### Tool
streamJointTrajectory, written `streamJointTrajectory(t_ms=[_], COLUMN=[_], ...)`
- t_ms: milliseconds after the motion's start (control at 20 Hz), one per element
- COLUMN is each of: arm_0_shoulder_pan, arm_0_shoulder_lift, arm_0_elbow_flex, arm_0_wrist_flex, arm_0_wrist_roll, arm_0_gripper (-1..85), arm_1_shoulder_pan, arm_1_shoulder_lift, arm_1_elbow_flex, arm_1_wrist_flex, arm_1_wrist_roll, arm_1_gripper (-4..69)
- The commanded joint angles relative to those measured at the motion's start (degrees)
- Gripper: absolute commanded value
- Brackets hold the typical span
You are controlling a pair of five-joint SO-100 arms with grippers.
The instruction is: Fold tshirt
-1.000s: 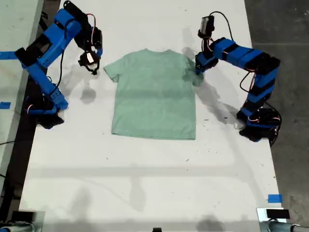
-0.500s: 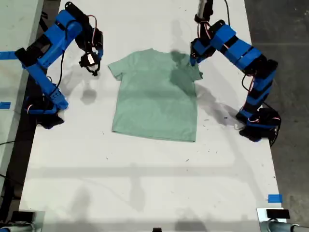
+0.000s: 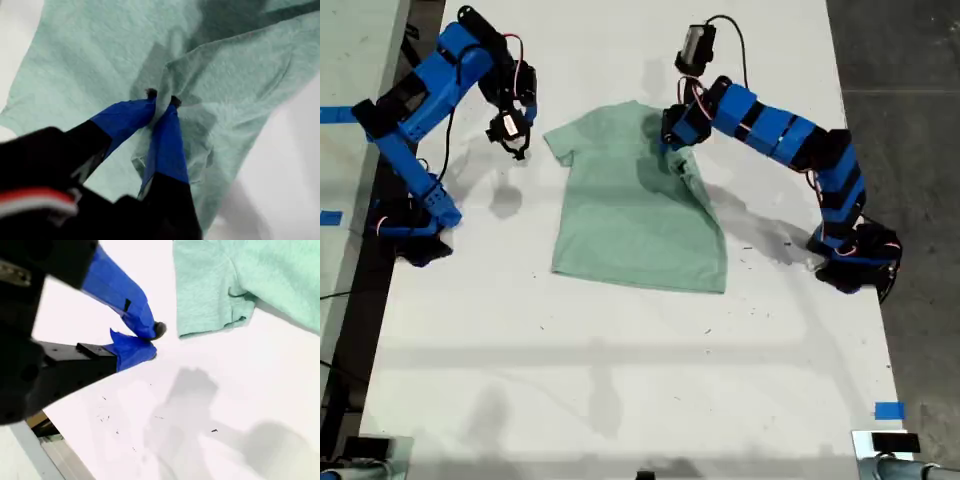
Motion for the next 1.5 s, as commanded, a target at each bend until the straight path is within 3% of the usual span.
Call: streamJointTrajectory(t_ms=[0,50,150,350,750,850,950,1050,1450], arm_0_shoulder_pan=[1.5,1.7,1.9,1.8,2.0,1.8,1.4,1.1,-2.7], arm_0_shoulder_lift=[0.8,0.8,1.1,2.2,5.2,5.3,4.5,2.8,-6.2], arm_0_elbow_flex=[-0.2,-0.2,-0.2,0.3,1.5,1.4,1.3,1.1,5.8], arm_0_wrist_flex=[-0.5,-0.4,-0.1,0.4,0.7,0.6,0.7,0.4,-14.2], arm_0_wrist_roll=[-0.8,-1.0,-1.1,-1.1,-1.3,-1.1,-1.0,-0.7,5.8], arm_0_gripper=[0.0,0.0,0.0,0.0,0.0,1.3,18.5,28.7,29.4], arm_1_shoulder_pan=[-1.9,-1.8,-1.1,-3.2,-6.7,-7.9,-9.5,-11.2,-16.0], arm_1_shoulder_lift=[-2.4,-5.1,-9.5,-5.8,24.7,29.4,32.1,33.2,37.8], arm_1_elbow_flex=[-3.6,-3.4,-3.3,-3.1,7.3,11.8,15.4,17.6,21.9], arm_1_wrist_flex=[-10.5,-13.4,-15.5,-7.8,15.3,16.4,16.4,16.5,17.1], arm_1_wrist_roll=[2.5,3.2,5.4,5.9,7.4,8.1,8.5,9.5,12.4], arm_1_gripper=[-1.9,-1.5,26.2,34.6,36.9,36.9,36.3,36.3,36.2])
